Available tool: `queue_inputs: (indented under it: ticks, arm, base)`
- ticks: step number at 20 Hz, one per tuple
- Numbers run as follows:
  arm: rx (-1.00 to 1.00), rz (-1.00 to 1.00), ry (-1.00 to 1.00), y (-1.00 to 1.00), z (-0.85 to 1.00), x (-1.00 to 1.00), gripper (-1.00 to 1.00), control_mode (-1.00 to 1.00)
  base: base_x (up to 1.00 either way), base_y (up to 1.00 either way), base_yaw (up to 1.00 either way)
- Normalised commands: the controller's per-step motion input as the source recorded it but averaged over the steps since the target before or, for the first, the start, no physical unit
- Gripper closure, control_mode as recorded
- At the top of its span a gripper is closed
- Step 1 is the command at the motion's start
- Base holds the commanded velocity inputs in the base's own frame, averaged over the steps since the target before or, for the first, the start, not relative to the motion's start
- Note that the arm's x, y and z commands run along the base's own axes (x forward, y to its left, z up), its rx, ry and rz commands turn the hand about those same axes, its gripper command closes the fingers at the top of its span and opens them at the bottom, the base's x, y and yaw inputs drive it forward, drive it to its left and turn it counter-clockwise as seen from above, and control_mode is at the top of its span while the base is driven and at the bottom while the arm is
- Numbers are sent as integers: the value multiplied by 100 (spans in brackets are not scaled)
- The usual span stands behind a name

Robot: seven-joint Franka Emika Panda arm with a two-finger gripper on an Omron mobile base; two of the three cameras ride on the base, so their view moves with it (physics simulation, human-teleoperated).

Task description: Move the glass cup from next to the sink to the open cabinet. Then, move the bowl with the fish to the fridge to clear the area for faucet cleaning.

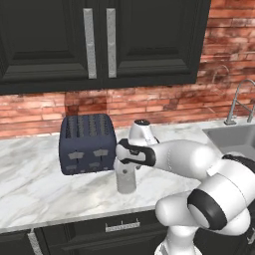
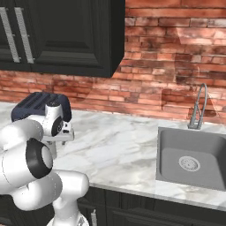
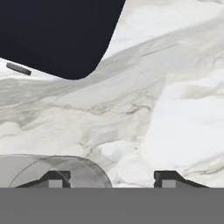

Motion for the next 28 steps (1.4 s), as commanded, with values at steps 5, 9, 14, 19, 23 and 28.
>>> queue_inputs:
  ticks: [5,9,14,19,23,28]
  arm:
    - [0,0,0,0,0,0,100,-100]
    - [0,0,-1,0,0,-5,100,-100]
    - [0,0,-7,0,0,-33,100,-100]
    - [1,0,-27,-6,40,-79,100,-100]
    - [3,0,-42,-28,64,-100,100,-100]
    - [5,0,-17,-18,24,-40,100,100]
  base:
    - [0,0,0]
    - [0,0,0]
    - [0,0,0]
    - [0,0,0]
    - [0,0,0]
    - [-60,-40,0]
